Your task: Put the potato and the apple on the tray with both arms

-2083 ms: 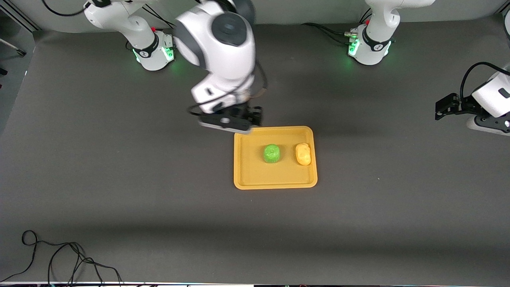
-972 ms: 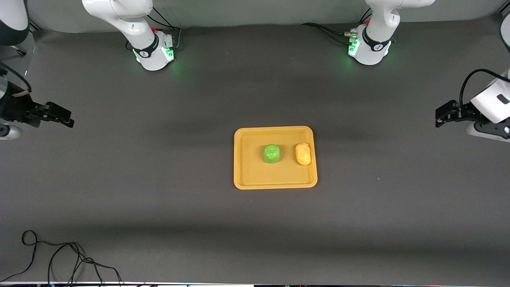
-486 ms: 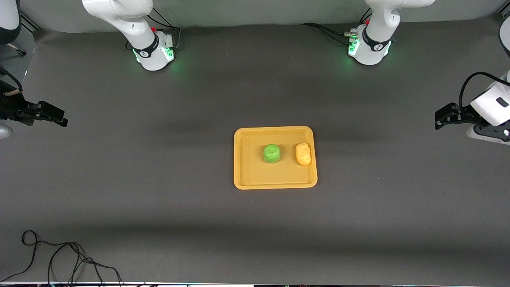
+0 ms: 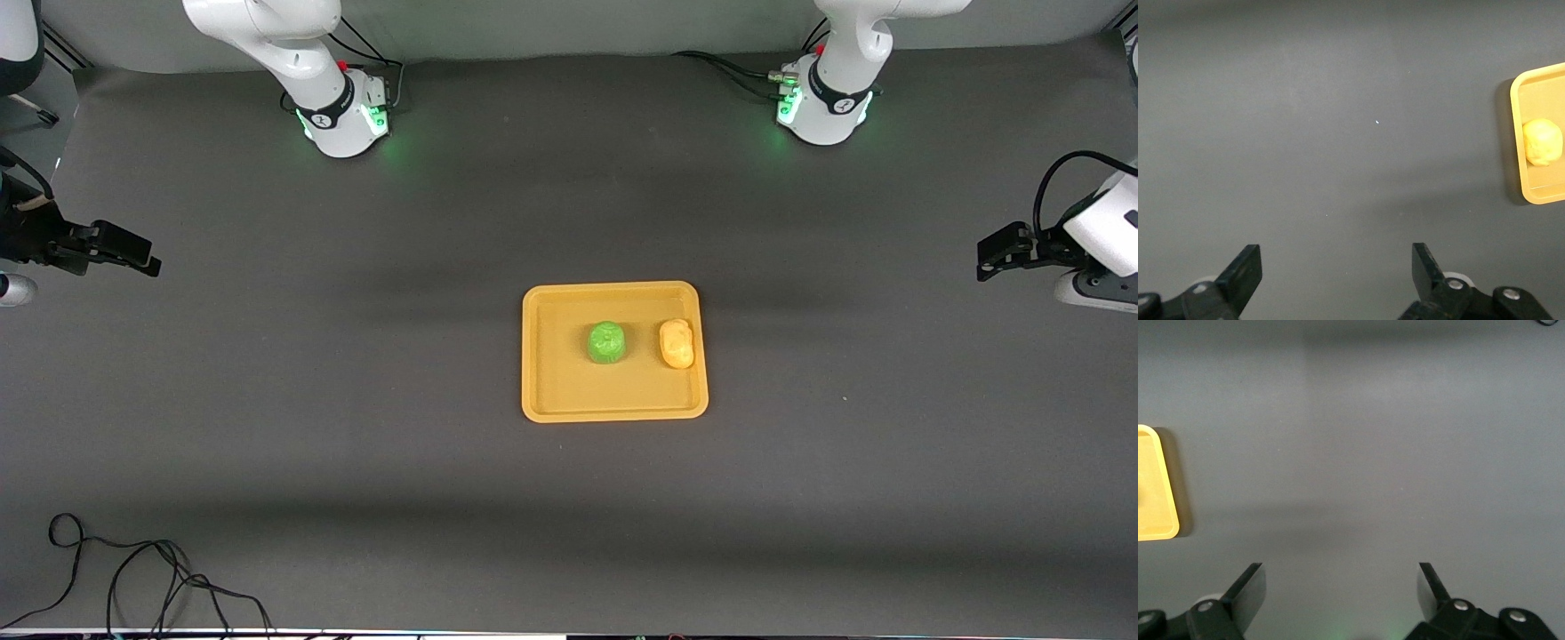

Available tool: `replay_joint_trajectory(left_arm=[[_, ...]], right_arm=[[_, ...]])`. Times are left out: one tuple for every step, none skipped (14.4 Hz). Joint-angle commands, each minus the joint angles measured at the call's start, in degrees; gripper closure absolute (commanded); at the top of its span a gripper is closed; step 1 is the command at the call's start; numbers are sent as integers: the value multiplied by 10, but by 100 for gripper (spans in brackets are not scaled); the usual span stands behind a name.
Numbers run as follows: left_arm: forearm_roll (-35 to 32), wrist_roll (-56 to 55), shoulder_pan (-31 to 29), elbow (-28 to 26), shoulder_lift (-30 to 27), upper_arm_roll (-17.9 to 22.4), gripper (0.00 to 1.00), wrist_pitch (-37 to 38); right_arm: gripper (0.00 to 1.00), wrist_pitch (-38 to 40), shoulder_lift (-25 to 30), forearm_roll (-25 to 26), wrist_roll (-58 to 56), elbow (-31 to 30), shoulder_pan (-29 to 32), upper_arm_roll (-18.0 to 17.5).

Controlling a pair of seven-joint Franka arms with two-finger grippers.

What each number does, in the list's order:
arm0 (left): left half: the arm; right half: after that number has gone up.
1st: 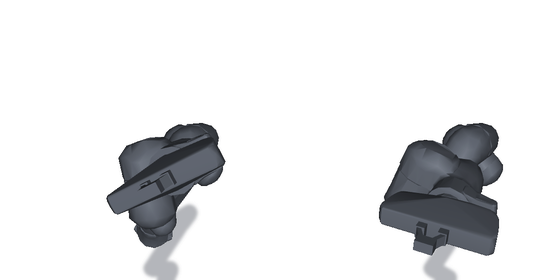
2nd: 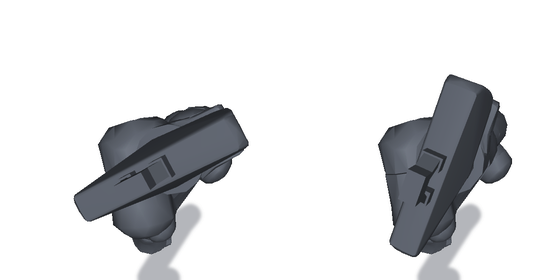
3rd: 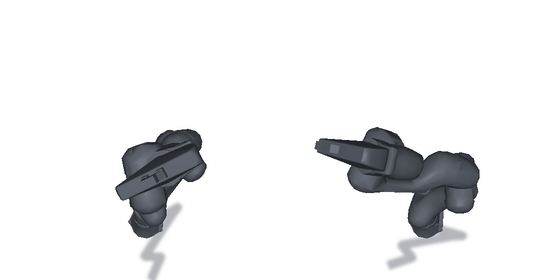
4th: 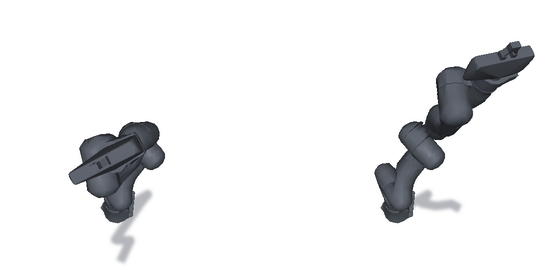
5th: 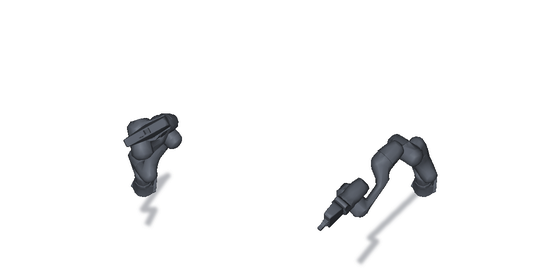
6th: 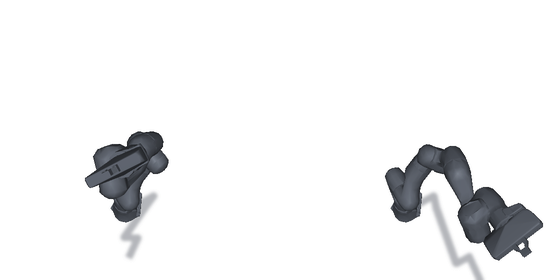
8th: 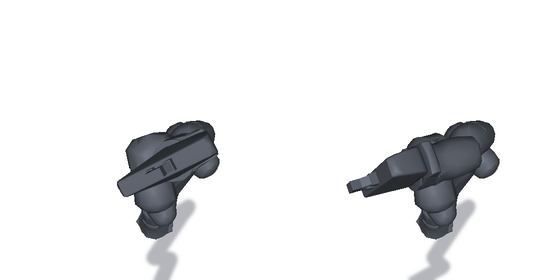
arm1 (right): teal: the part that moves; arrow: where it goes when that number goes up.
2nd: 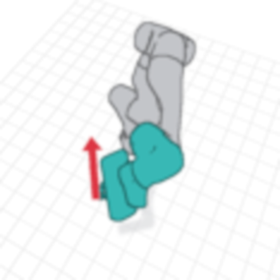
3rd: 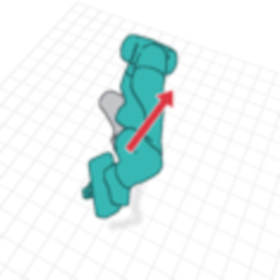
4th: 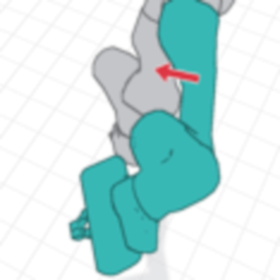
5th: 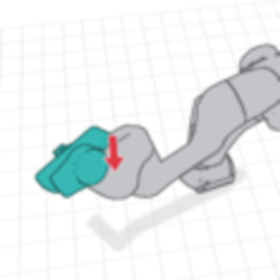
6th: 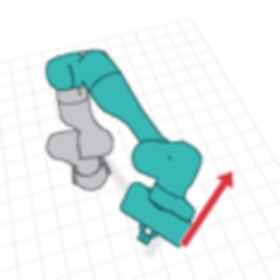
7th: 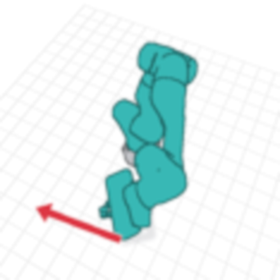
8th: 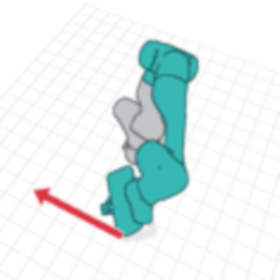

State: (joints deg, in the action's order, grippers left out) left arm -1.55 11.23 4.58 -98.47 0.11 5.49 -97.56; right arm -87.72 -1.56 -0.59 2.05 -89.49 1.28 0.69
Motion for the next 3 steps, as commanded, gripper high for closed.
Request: replay_joint_trajectory(left_arm=[[0,-9,6,11,4,2,0,13],[1,-6,5,10,4,2,0,13],[1,-5,5,10,3,2,1,13]], right_arm=[[0,7,5,-12,-2,3,-2,5],[0,7,4,-12,-2,3,-2,5],[0,7,3,-13,-4,3,-2,5]])
